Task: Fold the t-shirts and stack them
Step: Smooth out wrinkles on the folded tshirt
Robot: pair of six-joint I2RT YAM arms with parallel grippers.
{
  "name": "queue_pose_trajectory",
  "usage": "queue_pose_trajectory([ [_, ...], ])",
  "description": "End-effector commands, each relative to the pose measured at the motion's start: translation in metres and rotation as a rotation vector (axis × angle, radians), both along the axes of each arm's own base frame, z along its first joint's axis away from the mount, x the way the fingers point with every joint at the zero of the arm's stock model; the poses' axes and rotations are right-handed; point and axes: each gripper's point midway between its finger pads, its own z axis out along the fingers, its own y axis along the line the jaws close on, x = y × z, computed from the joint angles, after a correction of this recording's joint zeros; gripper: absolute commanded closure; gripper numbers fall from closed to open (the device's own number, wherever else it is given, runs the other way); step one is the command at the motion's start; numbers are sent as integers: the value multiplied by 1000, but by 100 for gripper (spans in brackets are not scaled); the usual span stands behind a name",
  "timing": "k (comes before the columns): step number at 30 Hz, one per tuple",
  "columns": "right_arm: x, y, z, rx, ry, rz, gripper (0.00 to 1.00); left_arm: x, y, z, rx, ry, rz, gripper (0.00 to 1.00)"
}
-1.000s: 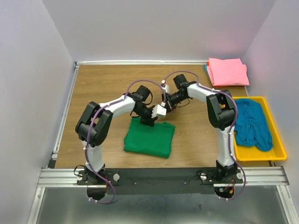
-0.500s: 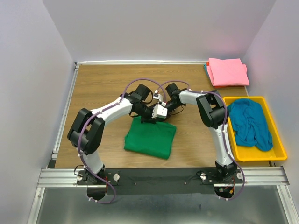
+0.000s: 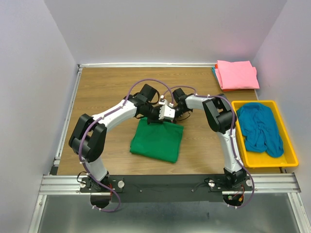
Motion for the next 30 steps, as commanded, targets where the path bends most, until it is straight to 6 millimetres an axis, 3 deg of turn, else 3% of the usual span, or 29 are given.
queue_pose_trajectory([
  [1,-12,-3,-27,-38,26,17,78,17,-6,11,-13,-74,16,100],
  [10,-11,-3,-26,-50,11,16,77,24,-4,-9,18,-83,42,100],
  [13,-4,-1,-19,-64,-34,10,75,25,-3,-6,14,-97,52,88],
  [16,13,-2,-15,-116,-117,-13,70,23,-3,12,-10,-111,55,69],
  [18,22,-3,-9,-127,-192,-7,67,21,-2,31,-31,-131,52,63],
  [24,54,-15,-1,-268,-389,-8,57,3,8,68,-64,-162,61,61],
  [30,109,-37,22,-461,-650,-58,49,-6,30,69,-82,-130,170,61],
])
